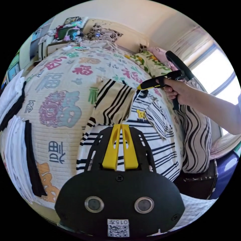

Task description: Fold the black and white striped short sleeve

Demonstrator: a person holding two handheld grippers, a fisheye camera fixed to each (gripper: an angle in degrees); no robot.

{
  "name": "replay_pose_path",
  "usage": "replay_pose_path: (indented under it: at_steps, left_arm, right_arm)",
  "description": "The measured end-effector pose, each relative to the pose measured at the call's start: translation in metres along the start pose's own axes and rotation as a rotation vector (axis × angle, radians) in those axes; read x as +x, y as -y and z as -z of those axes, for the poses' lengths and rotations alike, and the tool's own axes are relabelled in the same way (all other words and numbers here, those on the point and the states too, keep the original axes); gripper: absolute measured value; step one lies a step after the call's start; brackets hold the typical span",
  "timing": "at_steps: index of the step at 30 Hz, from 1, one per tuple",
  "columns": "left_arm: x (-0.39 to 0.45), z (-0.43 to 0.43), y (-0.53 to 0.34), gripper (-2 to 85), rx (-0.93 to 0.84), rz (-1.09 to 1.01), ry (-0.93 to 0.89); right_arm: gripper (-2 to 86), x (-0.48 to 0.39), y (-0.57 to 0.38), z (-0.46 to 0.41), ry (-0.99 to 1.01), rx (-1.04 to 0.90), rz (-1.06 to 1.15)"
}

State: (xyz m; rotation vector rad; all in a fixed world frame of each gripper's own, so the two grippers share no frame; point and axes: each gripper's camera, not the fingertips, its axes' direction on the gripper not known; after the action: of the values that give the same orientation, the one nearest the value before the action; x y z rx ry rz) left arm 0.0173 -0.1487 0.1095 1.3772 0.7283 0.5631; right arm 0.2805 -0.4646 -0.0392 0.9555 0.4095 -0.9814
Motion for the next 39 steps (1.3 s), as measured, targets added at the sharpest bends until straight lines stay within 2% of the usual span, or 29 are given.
replay_pose_path:
  at_steps: [3, 6, 9, 11, 16, 18, 21, 23, 25, 29, 33, 36, 39]
  left_arm:
    - [0.016, -0.033, 0.000, 4.5, -0.114, -0.063, -0.061]
    - [0.031, -0.030, 0.008, 5.8, -0.061, -0.135, -0.058]
    - [0.033, -0.033, 0.029, 6.0, -0.006, -0.099, 0.000]
    - [0.033, -0.052, 0.041, 6.1, -0.031, -0.076, -0.008]
    - [0.057, -0.130, 0.041, 6.1, -0.272, -0.158, 0.087]
    - [0.065, -0.137, 0.039, 6.1, -0.270, -0.198, 0.117]
    - [0.070, -0.144, 0.057, 6.2, -0.361, -0.251, 0.077]
    - [0.067, -0.128, 0.078, 6.6, -0.267, -0.269, 0.049]
    - [0.058, -0.109, 0.119, 7.9, -0.113, -0.315, 0.093]
    - [0.033, -0.124, 0.201, 10.7, -0.063, -0.326, 0.145]
    - [0.005, -0.190, 0.269, 11.5, -0.227, -0.279, 0.111]
    - [0.004, -0.232, 0.280, 11.3, -0.389, -0.326, 0.158]
    - [0.009, -0.239, 0.279, 9.4, -0.413, -0.366, 0.168]
  right_arm:
    - [0.8, 0.033, -0.019, -0.008, -0.030, -0.052, -0.044]
    - [2.3, 0.054, -0.032, 0.014, -0.106, 0.015, -0.070]
    - [2.7, 0.057, -0.034, 0.035, -0.040, 0.093, 0.002]
    - [2.5, 0.052, -0.028, 0.034, -0.025, 0.073, 0.046]
    - [-0.6, 0.062, -0.022, 0.006, -0.025, -0.101, 0.062]
    - [-0.7, 0.074, -0.029, 0.018, 0.016, -0.061, 0.079]
    - [-0.2, 0.107, -0.035, 0.045, 0.095, -0.078, 0.014]
    - [1.2, 0.129, -0.042, 0.076, 0.062, 0.001, 0.008]
    - [5.7, 0.167, -0.045, 0.115, -0.059, 0.085, -0.001]
    - [10.0, 0.235, -0.034, 0.146, -0.146, 0.092, -0.064]
    - [12.1, 0.285, -0.015, 0.156, -0.145, 0.016, -0.126]
    - [11.4, 0.297, -0.007, 0.153, -0.052, -0.085, -0.121]
    - [7.0, 0.295, -0.011, 0.162, -0.031, -0.117, -0.092]
